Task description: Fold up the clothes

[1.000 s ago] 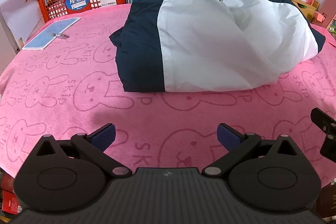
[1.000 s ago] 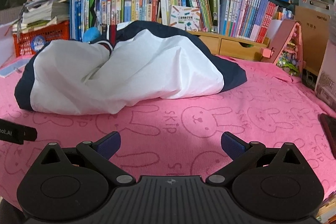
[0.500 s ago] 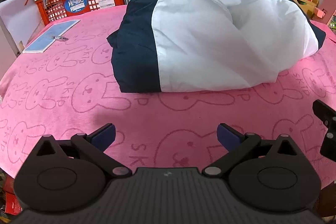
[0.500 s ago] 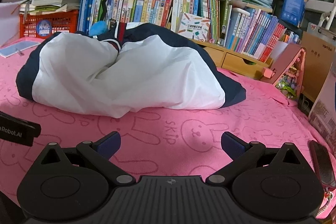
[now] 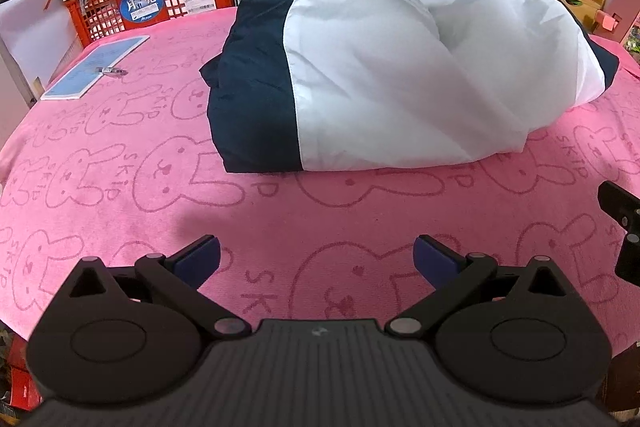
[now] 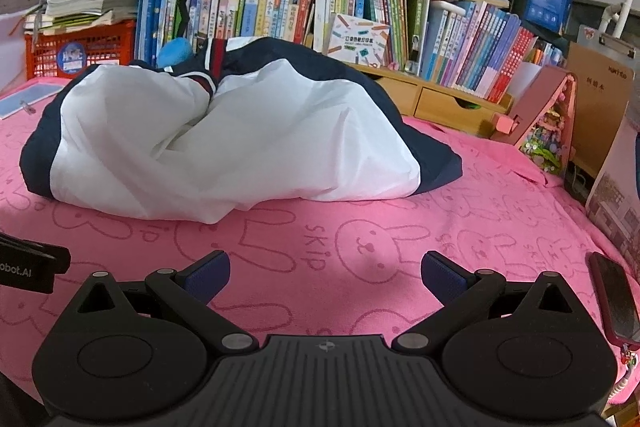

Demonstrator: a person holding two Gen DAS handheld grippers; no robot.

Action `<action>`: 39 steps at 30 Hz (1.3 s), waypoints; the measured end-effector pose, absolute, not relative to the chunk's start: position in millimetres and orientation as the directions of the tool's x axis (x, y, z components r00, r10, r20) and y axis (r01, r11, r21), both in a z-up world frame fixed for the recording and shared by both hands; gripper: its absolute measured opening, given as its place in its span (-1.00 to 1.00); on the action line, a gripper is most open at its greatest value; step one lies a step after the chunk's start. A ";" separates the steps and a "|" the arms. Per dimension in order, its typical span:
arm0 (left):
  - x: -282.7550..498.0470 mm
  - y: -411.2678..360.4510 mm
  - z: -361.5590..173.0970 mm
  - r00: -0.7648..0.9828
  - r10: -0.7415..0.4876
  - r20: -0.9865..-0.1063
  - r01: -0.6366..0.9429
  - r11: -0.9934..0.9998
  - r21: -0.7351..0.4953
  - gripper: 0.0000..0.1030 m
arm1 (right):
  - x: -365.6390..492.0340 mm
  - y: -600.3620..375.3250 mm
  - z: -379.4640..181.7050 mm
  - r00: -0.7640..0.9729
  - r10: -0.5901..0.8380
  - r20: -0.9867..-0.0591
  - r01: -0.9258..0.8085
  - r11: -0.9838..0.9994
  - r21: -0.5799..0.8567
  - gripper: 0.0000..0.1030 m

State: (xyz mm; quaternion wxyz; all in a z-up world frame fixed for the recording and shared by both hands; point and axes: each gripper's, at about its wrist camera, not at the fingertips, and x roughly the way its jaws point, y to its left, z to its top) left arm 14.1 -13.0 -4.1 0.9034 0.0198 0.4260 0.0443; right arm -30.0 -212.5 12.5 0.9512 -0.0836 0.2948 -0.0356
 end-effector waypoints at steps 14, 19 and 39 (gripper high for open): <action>13.5 -15.0 -10.1 0.617 0.071 -0.784 -0.043 0.997 0.057 1.00 | -30.2 -218.3 10.6 0.833 -0.101 -0.544 0.027 0.989 -0.143 1.00; 12.7 -14.0 -9.7 0.621 0.073 -0.780 -0.040 0.997 0.062 1.00 | -17.0 -237.7 24.3 0.881 0.040 -0.471 -0.005 0.997 0.074 1.00; 3.8 70.6 21.5 0.658 0.203 -0.725 -0.238 0.970 0.055 1.00 | 86.6 -277.0 53.8 0.919 -0.114 -0.378 0.038 0.979 -0.202 -0.76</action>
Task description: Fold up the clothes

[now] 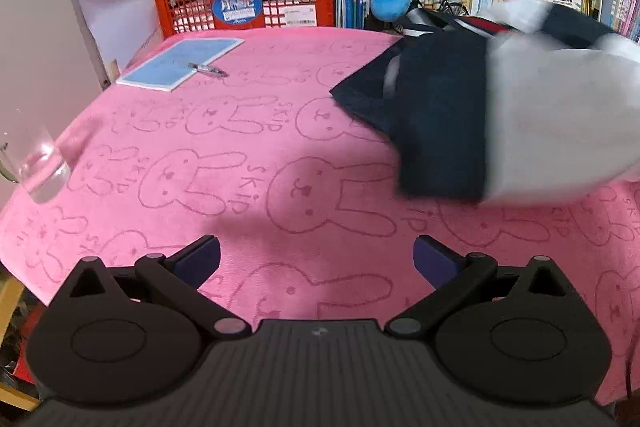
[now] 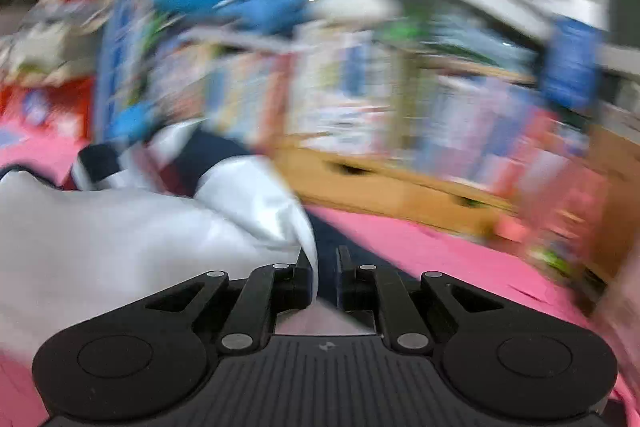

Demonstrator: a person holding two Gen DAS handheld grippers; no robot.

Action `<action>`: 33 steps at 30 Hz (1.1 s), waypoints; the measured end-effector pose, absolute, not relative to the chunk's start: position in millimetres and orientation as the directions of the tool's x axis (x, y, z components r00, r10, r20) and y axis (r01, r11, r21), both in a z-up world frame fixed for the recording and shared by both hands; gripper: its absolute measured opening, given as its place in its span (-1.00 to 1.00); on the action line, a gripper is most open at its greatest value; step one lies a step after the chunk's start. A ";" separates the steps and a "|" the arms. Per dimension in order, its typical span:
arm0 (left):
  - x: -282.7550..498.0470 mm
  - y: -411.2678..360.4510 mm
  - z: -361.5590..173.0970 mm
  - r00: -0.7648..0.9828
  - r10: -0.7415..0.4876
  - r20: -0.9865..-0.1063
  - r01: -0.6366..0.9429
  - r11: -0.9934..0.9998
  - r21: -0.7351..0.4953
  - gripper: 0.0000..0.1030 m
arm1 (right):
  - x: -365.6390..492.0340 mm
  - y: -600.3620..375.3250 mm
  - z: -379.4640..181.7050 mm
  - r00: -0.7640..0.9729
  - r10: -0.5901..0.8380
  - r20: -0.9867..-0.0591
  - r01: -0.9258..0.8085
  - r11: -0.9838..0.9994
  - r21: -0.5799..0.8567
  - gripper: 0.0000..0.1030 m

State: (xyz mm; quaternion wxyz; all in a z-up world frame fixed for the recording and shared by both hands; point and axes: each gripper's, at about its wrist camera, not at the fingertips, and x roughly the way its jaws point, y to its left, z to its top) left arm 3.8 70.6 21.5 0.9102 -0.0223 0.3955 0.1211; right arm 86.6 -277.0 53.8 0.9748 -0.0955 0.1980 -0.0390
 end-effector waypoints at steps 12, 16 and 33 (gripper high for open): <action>15.2 56.5 8.0 0.658 0.157 -0.737 -0.179 0.983 0.049 1.00 | -30.8 -274.5 102.9 0.818 0.435 -0.376 -0.484 0.874 -0.044 1.00; -0.7 64.3 14.6 0.664 0.166 -0.729 -0.197 0.979 0.044 1.00 | 74.3 -190.8 92.1 0.740 0.494 -0.456 -0.567 0.823 -0.029 0.83; -25.8 92.1 73.4 0.832 0.016 -0.555 -0.125 0.979 -0.159 1.00 | -36.4 -143.4 69.3 0.242 0.639 -0.731 -0.846 0.508 0.164 0.76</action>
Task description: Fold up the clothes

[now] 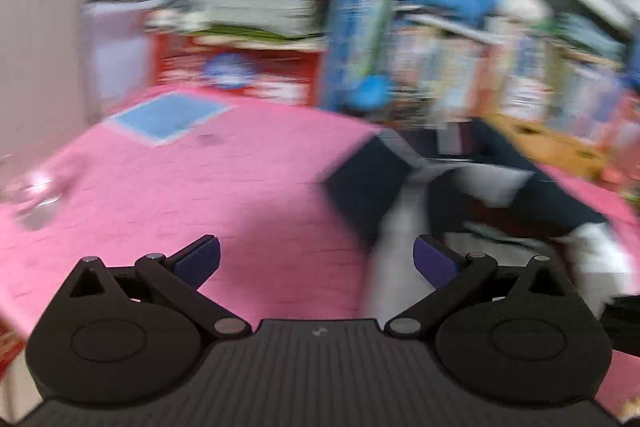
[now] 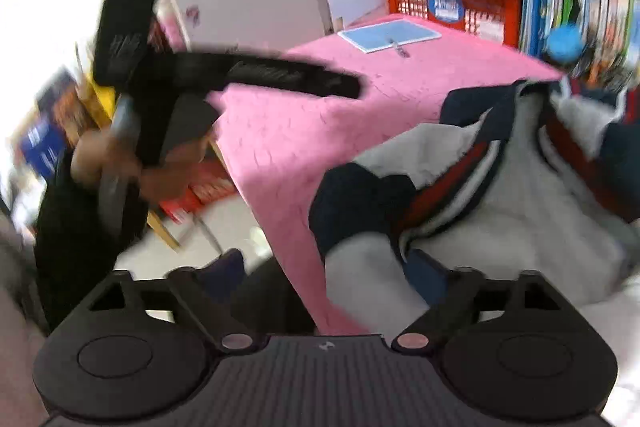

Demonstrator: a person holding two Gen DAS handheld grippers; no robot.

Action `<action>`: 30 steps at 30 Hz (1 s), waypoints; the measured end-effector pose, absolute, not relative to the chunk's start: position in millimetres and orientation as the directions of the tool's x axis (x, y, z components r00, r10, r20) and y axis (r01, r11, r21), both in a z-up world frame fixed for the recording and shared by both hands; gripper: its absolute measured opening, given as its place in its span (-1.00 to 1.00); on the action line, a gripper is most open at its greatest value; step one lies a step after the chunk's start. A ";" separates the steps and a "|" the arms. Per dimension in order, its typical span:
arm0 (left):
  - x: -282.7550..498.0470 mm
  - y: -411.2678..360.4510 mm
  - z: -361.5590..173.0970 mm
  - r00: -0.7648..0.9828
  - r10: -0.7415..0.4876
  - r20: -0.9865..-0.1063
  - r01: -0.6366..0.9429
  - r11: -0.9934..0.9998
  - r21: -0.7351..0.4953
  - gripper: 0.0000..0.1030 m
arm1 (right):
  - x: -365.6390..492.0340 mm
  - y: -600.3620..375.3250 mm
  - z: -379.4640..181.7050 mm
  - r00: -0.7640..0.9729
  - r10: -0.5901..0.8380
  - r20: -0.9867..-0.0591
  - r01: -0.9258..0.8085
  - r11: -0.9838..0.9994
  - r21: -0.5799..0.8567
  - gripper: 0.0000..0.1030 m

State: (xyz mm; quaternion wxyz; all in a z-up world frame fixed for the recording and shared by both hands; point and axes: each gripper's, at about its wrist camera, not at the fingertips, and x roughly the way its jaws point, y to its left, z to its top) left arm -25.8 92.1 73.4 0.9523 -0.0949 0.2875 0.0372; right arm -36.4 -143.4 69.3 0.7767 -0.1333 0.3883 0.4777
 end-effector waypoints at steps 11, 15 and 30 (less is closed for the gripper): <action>1.4 33.4 22.6 0.720 0.015 -0.694 -0.048 0.998 -0.029 1.00 | 96.2 -133.1 48.3 0.663 0.202 -0.721 -0.537 0.799 -0.271 0.44; -1.4 37.5 7.3 0.687 0.027 -0.726 -0.057 0.998 -0.017 1.00 | 137.4 -145.8 27.8 0.713 0.052 -0.699 -0.340 0.897 -0.281 -0.51; 27.8 -9.4 5.3 0.716 0.020 -0.697 0.040 0.997 0.069 1.00 | -30.7 -362.0 49.1 0.729 0.064 -0.681 0.052 0.988 0.148 -0.22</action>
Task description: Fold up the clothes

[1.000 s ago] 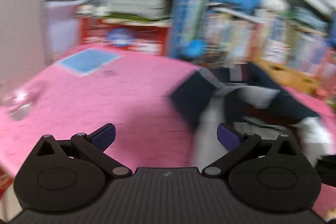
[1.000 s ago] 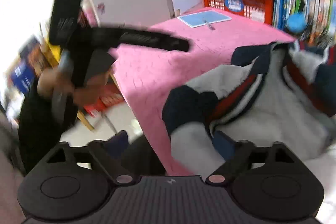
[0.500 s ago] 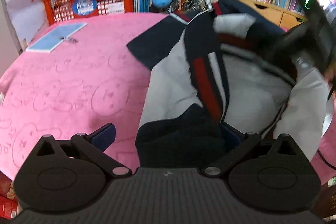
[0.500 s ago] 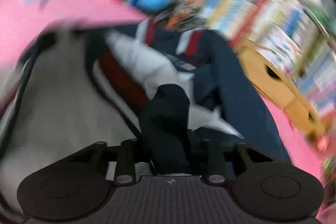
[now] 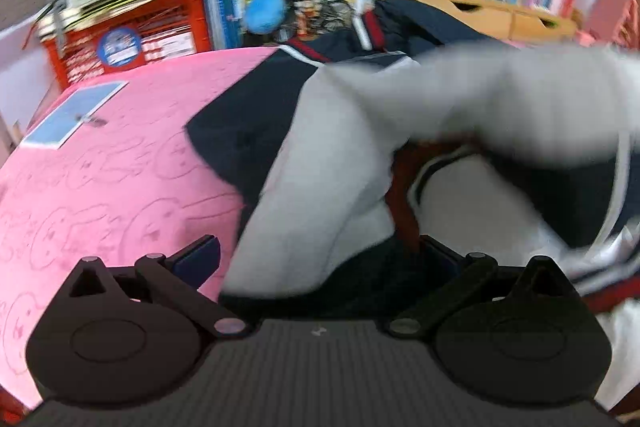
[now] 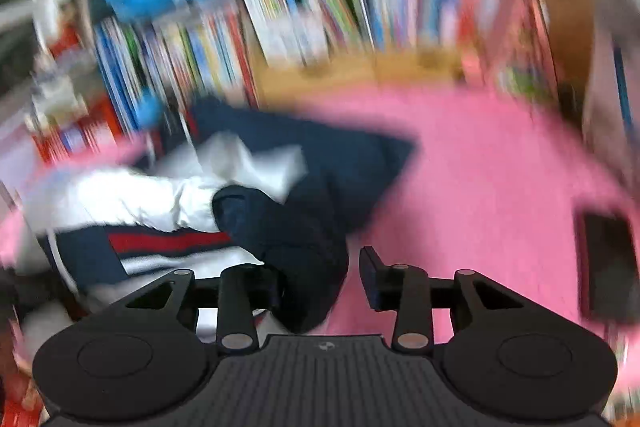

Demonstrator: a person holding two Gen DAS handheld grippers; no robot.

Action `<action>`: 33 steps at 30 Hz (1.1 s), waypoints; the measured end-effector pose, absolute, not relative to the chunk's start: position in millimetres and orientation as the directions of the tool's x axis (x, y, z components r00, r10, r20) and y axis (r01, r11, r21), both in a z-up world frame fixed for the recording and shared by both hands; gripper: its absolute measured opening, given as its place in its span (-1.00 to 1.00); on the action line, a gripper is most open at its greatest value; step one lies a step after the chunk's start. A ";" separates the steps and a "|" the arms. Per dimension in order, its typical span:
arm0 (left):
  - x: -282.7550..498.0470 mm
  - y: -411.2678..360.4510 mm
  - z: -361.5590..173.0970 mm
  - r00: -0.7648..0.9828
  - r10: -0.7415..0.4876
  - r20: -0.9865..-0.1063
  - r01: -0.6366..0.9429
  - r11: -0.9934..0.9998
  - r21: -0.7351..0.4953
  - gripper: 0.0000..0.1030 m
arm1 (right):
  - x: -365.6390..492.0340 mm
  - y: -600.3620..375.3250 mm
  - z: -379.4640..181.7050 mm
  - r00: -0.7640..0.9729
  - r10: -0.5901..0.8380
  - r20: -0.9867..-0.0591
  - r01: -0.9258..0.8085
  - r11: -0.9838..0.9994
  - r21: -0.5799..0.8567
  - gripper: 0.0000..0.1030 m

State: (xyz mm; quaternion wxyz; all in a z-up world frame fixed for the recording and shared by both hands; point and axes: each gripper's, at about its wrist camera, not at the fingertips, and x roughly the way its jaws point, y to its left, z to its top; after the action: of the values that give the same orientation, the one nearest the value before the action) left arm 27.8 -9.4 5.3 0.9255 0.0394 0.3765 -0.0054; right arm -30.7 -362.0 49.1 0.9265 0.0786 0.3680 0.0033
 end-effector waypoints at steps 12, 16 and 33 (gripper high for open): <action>60.3 -14.4 2.9 0.728 0.172 -0.664 -0.008 0.970 0.242 1.00 | -47.6 -309.1 43.0 0.824 0.062 -0.563 -0.084 0.996 -0.014 0.91; 68.3 15.6 40.9 0.755 0.230 -0.614 -0.096 0.965 0.244 1.00 | -31.1 -281.8 53.9 0.872 0.001 -0.489 -0.082 0.986 -0.144 0.90; 32.0 52.2 84.1 0.783 0.216 -0.583 -0.109 0.971 0.213 1.00 | -24.2 -225.2 27.3 0.695 0.373 -0.614 -0.412 0.907 0.084 0.52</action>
State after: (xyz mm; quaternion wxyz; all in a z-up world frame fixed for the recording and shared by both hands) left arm 32.0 52.2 84.1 0.9405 0.0842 0.3176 0.0862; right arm -24.2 -225.2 27.3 0.9202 -0.0300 0.3268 0.2133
